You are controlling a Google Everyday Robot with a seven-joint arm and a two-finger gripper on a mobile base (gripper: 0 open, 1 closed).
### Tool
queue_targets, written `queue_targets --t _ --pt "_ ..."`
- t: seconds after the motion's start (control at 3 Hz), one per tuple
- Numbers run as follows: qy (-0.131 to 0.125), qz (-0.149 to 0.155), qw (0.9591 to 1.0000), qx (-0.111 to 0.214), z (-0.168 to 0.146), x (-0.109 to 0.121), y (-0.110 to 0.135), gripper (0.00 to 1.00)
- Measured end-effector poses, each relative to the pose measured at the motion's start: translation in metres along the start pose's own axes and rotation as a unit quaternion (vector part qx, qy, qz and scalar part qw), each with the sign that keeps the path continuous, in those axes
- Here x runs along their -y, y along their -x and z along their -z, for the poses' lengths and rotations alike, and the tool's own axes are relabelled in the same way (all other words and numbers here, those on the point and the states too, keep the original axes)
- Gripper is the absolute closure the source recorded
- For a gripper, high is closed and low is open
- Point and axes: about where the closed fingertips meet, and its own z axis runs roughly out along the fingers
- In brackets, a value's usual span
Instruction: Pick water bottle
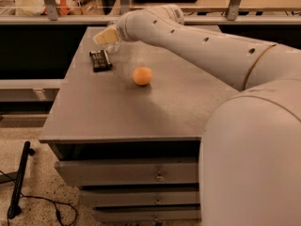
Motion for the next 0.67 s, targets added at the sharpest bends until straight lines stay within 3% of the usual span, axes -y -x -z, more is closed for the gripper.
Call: queue_targets --t 0.33,0.67 --pt "0.008 0.000 1.0000 0.005 -0.005 0.001 0.002 0.00" --pt "0.039 -0.025 0.9989 -0.003 -0.009 0.011 -0.011 0.00"
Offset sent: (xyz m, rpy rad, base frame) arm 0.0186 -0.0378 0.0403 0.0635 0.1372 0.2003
